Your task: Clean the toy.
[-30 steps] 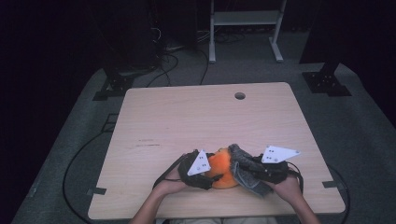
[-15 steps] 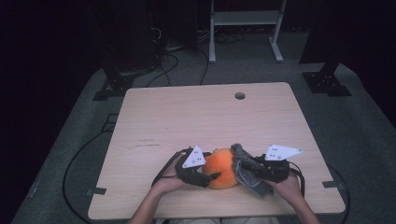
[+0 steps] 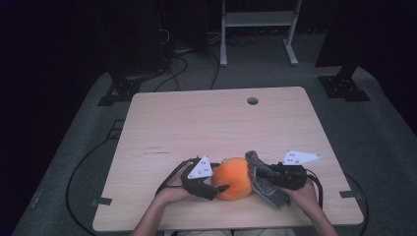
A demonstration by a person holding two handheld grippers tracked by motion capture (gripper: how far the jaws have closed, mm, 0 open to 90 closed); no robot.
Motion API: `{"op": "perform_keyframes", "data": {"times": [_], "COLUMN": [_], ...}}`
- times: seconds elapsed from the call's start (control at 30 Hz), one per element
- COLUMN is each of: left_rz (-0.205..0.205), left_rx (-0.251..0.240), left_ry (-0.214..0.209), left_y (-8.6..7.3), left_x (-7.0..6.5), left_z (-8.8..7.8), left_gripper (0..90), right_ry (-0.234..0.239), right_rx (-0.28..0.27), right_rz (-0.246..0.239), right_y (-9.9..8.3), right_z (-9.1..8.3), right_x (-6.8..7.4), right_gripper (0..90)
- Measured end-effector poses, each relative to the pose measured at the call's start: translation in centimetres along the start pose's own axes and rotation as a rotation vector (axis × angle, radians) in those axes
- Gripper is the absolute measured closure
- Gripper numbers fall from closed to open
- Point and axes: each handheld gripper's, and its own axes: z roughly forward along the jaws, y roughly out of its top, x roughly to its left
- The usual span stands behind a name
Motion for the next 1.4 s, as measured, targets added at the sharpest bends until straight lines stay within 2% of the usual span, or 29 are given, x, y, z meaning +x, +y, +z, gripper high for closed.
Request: {"op": "perform_keyframes", "data": {"times": [0.03, 0.13, 0.23, 0.3, 0.4, 0.47, 0.6, 0.7, 0.8, 0.87, 0.93, 1.0, 1.07, 1.1, 1.13, 1.17, 1.2, 1.27, 1.3, 1.33, 1.37, 1.4], "left_rz": [0.0, 0.004, 0.016, 0.021, 0.023, 0.022, 0.04, 0.078, 0.123, 0.14, 0.126, 0.042, -0.046, -0.078, -0.079, -0.051, -0.027, 0.034, 0.076, 0.115, 0.134, 0.154], "left_rx": [0.0, 0.0, -0.007, -0.01, -0.011, -0.011, -0.011, -0.009, -0.004, -0.001, -0.005, -0.013, 0.026, 0.037, 0.032, 0.017, 0.007, -0.047, -0.06, -0.048, -0.035, -0.024], "left_ry": [0.001, 0.001, -0.004, -0.007, -0.009, -0.006, -0.005, -0.012, -0.021, -0.023, -0.023, -0.016, -0.005, -0.021, -0.049, -0.047, -0.028, 0.026, 0.058, 0.085, 0.097, 0.093], "left_y": [0.0, 0.0, -0.1, -0.1, -0.1, 0.0, 0.0, 0.3, 0.6, 0.7, 0.8, 1.0, 1.1, 1.1, 1.1, 1.1, 1.2, 1.7, 1.9, 2.1, 2.1, 2.0], "left_x": [0.0, -0.1, -0.3, -0.3, -0.3, -0.4, -0.6, -1.1, -1.7, -2.0, -1.7, -1.2, -0.6, -0.5, -0.6, -0.9, -1.2, -1.5, -1.7, -1.8, -2.0, -2.1], "left_z": [0.0, 0.0, 0.0, 0.0, 0.0, 0.1, 0.0, 0.1, 0.3, 0.3, 0.1, 0.1, 0.5, 0.8, 0.9, 0.9, 0.9, 0.5, 0.3, 0.4, 0.5, 0.8], "left_gripper": [25.8, 25.7, 25.4, 25.3, 25.2, 25.2, 25.1, 24.9, 24.7, 24.3, 22.5, 15.4, 8.5, 7.8, 10.4, 16.3, 22.7, 30.7, 31.8, 32.0, 31.7, 30.9], "right_ry": [-0.006, -0.036, -0.027, -0.004, -0.007, -0.001, -0.049, -0.051, -0.003, 0.019, 0.015, 0.01, 0.003, 0.008, 0.009, 0.011, 0.012, -0.011, -0.03, -0.05, -0.059, -0.057], "right_rx": [0.014, 0.037, -0.016, -0.046, -0.012, 0.005, 0.06, 0.01, -0.067, -0.07, -0.044, -0.036, -0.031, -0.032, -0.031, -0.03, -0.031, -0.031, -0.037, -0.048, -0.064, -0.078], "right_rz": [0.012, 0.008, 0.001, -0.026, -0.046, -0.004, 0.005, -0.015, -0.062, -0.093, -0.119, -0.113, -0.105, -0.095, -0.094, -0.09, -0.085, -0.095, -0.103, -0.115, -0.122, -0.127], "right_y": [-0.2, -0.1, 0.4, 0.9, 0.8, 0.3, 0.0, 0.7, 2.0, 2.5, 2.5, 2.2, 2.0, 1.9, 1.8, 1.8, 1.8, 2.0, 2.3, 2.6, 2.9, 3.1], "right_z": [0.0, -0.3, -0.8, -0.8, -0.3, 0.0, -0.3, -0.9, -1.1, -0.9, -0.4, -0.3, -0.5, -0.6, -0.7, -0.8, -0.9, -1.3, -1.6, -1.9, -2.2, -2.3], "right_x": [-0.2, -0.5, -0.1, 0.5, 0.8, 0.1, -0.6, 0.0, 1.5, 2.2, 2.7, 2.5, 2.3, 2.2, 2.1, 2.1, 2.0, 2.1, 2.1, 2.3, 2.5, 2.7], "right_gripper": [73.1, 73.0, 73.0, 73.0, 72.9, 72.9, 72.9, 72.9, 72.8, 72.8, 72.8, 72.9, 72.9, 72.8, 72.8, 72.9, 72.9, 72.9, 72.8, 72.9, 72.9, 72.9]}}
